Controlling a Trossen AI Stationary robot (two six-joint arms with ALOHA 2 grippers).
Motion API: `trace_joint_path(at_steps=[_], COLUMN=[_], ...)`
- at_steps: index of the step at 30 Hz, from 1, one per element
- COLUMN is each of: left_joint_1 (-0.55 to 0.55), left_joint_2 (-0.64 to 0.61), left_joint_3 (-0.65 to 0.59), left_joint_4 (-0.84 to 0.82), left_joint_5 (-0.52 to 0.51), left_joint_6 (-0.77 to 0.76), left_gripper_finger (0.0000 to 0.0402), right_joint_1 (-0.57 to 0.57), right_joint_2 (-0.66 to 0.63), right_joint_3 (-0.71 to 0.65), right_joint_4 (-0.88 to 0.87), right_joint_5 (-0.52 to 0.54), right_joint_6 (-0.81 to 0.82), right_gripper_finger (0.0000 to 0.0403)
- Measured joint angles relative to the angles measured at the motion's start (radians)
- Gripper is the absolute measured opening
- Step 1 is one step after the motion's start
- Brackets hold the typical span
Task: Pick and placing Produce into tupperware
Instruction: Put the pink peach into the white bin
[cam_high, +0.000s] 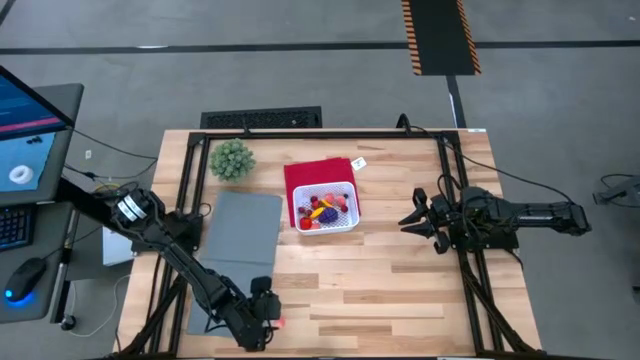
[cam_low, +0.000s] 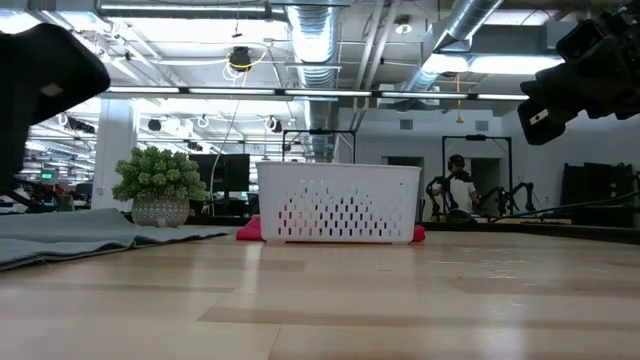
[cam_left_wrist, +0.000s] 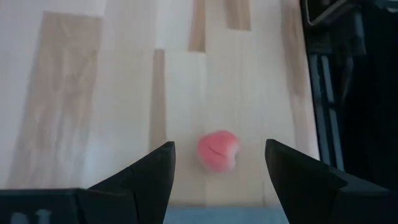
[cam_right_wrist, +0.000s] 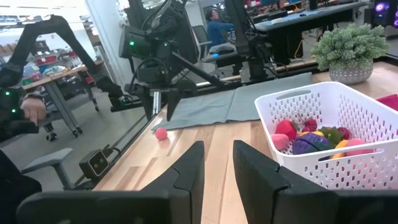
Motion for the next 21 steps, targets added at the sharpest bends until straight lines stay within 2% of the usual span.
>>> trace_joint_path(at_steps=[5, 9, 14, 21], left_joint_1=[-0.003, 0.004, 0.002, -0.002], left_joint_2=[0.022, 0.058, 0.055, 0.155], left_joint_3=[-0.001, 0.015, 0.026, 0.037], left_joint_4=[-0.011, -0.012, 0.030, 0.032], left_joint_5=[-0.025, 0.031, -0.003, 0.035], left_joint_6=[-0.012, -0.008, 0.000, -0.039], left_gripper_finger=[0.0238, 0.0238, 0.0238, 0.0238], right_joint_1=[0.000, 0.000, 0.000, 0.000], right_joint_2=[0.000, 0.000, 0.002, 0.001], right_joint_3=[0.000, 0.000, 0.000, 0.000], right_joint_4=[0.000, -0.004, 0.000, -0.005], right_joint_5=[0.000, 0.000, 0.000, 0.000], right_joint_6=[0.000, 0.000, 0.001, 0.002], right_gripper_finger=[0.0107, 0.0107, 0.0107, 0.0107])
